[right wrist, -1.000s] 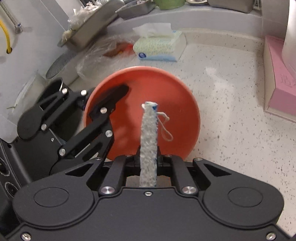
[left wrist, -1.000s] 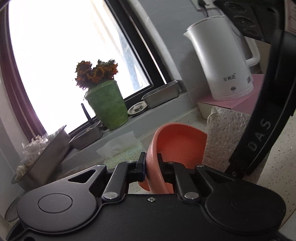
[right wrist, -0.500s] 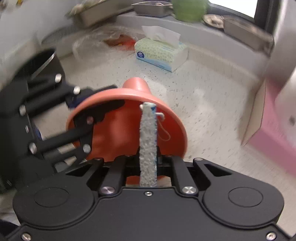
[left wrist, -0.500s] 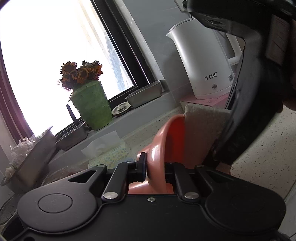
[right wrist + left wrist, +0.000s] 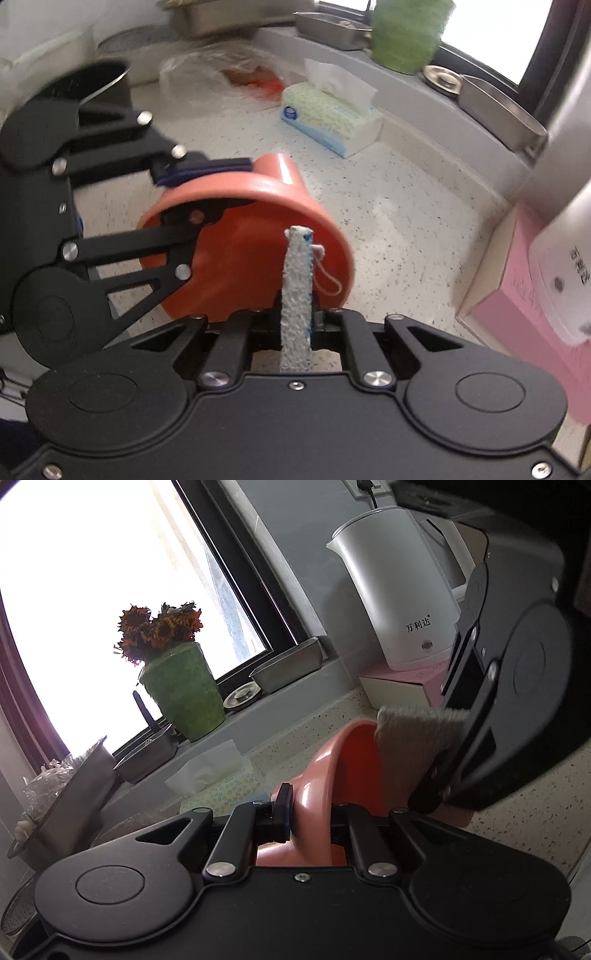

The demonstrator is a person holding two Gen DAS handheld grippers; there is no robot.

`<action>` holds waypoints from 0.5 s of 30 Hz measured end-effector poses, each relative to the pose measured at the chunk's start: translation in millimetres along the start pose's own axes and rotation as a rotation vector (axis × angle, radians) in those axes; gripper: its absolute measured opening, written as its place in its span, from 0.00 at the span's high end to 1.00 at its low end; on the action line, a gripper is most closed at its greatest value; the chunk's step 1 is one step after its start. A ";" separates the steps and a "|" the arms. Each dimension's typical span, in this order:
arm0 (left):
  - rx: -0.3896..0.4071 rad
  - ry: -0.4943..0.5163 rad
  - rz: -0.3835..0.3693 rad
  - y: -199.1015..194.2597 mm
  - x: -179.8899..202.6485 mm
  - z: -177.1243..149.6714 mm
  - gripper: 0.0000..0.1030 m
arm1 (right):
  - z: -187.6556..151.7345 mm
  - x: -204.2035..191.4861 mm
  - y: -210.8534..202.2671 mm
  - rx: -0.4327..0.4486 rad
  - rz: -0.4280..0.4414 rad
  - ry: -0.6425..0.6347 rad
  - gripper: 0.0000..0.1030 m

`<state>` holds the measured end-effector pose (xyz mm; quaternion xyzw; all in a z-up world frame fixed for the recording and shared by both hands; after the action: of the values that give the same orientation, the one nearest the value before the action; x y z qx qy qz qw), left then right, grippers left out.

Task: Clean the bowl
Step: 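Scrub the sponge over the bowl's base with the right gripper while the left gripper turns the bowl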

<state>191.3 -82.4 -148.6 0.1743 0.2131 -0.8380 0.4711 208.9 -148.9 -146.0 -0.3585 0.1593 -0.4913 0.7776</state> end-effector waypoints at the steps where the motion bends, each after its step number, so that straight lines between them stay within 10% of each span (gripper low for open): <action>1: -0.001 0.007 -0.004 0.5 -0.2 0.1 0.91 | -0.3 -0.9 2.0 -0.010 0.010 0.009 0.90; 11: 0.004 0.067 -0.041 -2.9 3.3 1.3 0.89 | -10.3 -4.5 1.9 -0.047 0.082 0.070 0.89; 15: 0.039 0.104 -0.112 -17.0 5.3 5.7 0.66 | -13.0 -1.5 1.2 -0.037 0.076 0.063 0.89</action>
<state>173.5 -81.2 -143.1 0.2148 0.2303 -0.8568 0.4083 201.2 -152.5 -156.0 -0.3508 0.2061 -0.4694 0.7837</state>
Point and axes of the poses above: each gripper's, at about its wrist camera, not at the fingertips, and y roughly the way its jaws point, x to its right, z to its top, the point moved 6 cm from there along y, roughly the way its jaws point, and after that the axes turned 10 degrees about x, right-handed, at the moved point
